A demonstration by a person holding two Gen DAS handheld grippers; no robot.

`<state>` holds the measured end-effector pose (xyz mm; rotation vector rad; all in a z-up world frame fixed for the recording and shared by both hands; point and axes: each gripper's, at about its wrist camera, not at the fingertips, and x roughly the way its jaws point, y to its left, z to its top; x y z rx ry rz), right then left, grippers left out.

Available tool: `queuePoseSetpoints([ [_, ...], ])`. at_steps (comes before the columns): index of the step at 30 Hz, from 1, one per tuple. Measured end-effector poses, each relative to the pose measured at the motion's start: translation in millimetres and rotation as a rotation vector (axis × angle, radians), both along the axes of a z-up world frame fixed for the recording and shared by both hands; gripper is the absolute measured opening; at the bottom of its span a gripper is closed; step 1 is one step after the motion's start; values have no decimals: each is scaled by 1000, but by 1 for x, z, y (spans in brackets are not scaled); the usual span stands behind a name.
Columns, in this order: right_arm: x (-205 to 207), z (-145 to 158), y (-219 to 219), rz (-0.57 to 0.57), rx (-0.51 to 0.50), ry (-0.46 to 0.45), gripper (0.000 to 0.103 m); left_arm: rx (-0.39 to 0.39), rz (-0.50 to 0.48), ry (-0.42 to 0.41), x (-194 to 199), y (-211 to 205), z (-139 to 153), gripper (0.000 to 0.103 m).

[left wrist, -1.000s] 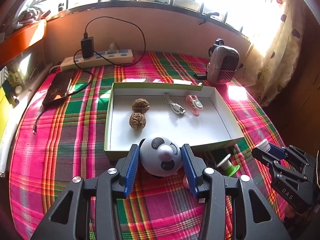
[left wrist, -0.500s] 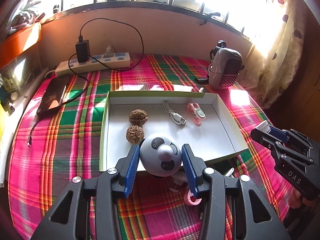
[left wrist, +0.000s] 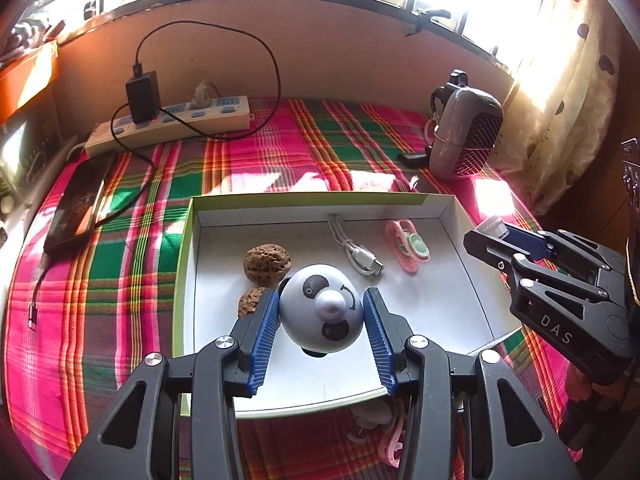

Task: Organize objects
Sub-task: 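Carry the panda ball into the box while right tool carries the container over it, then lower the container into the box and open the right tool while left releases the ball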

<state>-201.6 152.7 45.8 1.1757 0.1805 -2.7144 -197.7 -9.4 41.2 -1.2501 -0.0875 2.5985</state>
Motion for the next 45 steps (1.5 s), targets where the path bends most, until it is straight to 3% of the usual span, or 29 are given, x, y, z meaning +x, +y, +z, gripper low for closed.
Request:
queuePoseSetpoints([
  [18, -43, -27, -9, 17, 73, -51, 29, -32, -19, -42, -35, 15, -20, 42],
  [45, -51, -37, -10, 5, 82, -58, 29, -63, -8, -56, -44, 17, -31, 42],
])
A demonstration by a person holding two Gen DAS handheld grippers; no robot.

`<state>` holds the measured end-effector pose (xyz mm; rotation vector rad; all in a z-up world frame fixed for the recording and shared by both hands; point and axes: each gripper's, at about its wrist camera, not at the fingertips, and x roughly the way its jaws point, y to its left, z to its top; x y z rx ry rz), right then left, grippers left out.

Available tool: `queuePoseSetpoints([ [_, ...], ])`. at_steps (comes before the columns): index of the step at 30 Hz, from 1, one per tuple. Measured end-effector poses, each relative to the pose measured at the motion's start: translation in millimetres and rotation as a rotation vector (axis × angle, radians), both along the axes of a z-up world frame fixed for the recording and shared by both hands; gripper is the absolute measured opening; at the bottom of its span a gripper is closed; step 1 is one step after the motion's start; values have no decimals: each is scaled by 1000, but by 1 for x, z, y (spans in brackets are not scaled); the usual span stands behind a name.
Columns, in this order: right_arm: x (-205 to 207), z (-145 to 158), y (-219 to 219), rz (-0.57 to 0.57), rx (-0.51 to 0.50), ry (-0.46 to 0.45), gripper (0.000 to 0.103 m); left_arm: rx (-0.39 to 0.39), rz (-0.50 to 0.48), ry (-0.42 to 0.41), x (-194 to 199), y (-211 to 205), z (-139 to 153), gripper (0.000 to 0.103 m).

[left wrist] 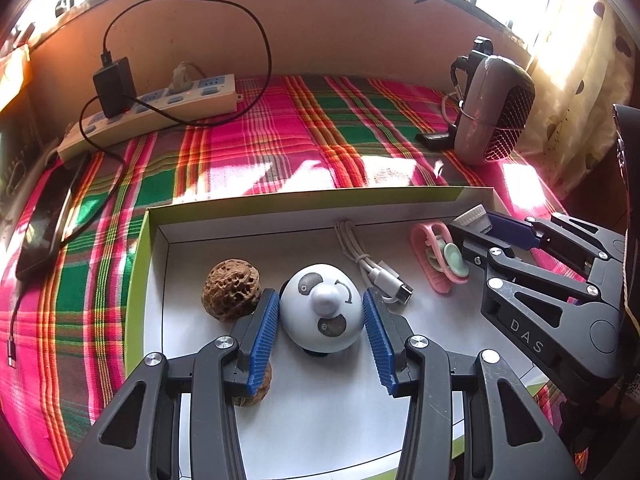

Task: Organize objects
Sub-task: 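Lower the container into the box and open the right tool while left releases the ball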

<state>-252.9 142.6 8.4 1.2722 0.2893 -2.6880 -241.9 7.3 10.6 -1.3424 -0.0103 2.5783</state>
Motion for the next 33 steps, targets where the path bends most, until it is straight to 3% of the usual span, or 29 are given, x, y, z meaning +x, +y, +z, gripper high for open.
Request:
queuePoseSetpoints([
  [16, 1, -3, -4, -2, 14, 1, 29, 9, 4, -1, 1, -1, 1, 42],
  [20, 1, -1, -4, -12, 11, 10, 35, 7, 1, 3, 2, 0, 2, 42],
  [33, 9, 6, -1, -22, -7, 25, 37, 1, -7, 20, 12, 2, 6, 42],
])
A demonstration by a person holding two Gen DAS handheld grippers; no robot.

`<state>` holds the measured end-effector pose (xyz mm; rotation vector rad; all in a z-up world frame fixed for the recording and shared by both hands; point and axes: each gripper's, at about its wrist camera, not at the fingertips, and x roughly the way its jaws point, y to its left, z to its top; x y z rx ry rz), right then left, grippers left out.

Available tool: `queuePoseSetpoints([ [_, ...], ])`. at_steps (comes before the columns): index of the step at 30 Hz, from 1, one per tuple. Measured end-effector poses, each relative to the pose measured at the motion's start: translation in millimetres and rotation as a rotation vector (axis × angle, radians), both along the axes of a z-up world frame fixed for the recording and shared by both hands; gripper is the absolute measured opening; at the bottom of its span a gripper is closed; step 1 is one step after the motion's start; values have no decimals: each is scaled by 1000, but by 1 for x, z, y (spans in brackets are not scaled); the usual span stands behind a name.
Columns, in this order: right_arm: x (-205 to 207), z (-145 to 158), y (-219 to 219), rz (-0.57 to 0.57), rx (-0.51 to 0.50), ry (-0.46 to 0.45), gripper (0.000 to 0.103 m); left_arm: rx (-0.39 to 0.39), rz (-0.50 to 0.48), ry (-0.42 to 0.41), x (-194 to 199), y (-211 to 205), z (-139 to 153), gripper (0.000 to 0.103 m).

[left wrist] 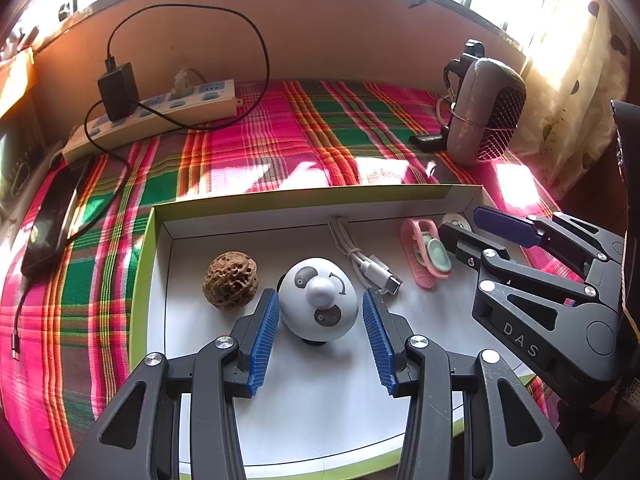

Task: Organize objects
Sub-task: 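Lower the container into the box and open the right tool while left releases the ball, then withdraw both tools from the box toward the items beside it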

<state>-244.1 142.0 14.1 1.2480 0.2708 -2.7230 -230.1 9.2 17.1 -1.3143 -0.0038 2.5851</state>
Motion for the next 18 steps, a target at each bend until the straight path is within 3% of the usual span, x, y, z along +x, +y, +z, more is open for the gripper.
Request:
queuePoseSetpoints([
  [18, 48, 27, 12, -41, -80, 65, 37, -14, -6, 80, 43, -1, 24, 42],
])
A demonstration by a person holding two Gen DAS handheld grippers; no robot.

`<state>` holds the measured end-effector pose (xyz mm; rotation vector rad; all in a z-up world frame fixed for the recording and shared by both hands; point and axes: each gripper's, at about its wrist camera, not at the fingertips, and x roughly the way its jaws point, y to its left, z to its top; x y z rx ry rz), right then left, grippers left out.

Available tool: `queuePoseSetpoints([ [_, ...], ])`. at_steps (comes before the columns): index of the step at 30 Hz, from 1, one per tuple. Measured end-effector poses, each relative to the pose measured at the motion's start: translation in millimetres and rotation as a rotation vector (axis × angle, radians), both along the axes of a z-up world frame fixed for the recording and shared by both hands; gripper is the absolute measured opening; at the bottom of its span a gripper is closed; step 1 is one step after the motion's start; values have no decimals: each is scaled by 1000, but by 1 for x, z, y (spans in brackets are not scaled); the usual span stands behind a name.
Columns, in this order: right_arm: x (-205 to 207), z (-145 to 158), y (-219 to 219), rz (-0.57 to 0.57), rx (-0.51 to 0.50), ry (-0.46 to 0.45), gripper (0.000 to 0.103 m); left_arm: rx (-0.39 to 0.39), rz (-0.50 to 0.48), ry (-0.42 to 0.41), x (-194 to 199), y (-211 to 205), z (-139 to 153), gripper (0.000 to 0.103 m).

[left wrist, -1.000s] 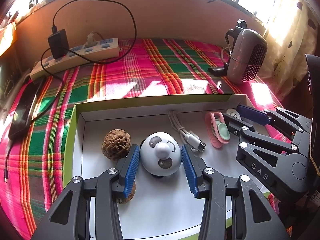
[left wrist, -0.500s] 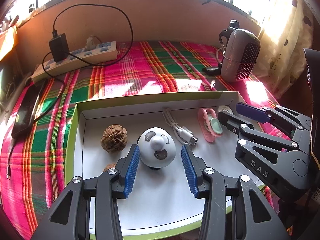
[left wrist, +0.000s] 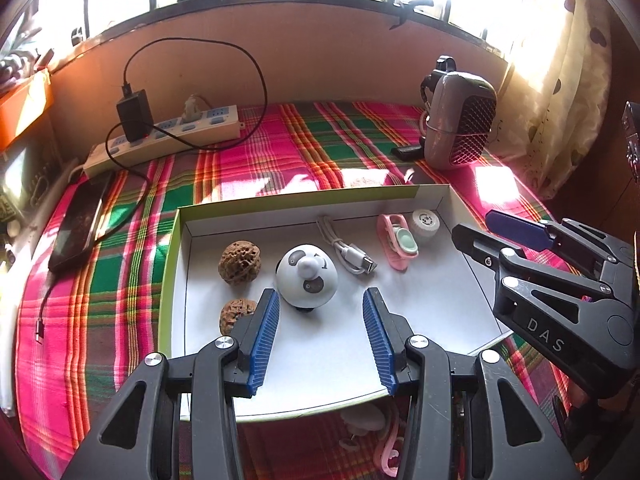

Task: Organize objects
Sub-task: 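Withdraw both tools from the box toward the items beside it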

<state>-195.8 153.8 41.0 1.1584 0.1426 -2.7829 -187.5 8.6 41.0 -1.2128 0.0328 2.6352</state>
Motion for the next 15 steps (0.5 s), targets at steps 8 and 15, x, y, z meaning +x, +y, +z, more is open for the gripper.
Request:
queuePoseSetpoints([
  [8, 29, 2, 4, -2, -30, 4, 37, 21, 17, 16, 23, -10, 6, 42],
  [15, 58, 1, 8, 3, -56, 3, 37, 42, 21, 17, 44, -19, 8, 42],
])
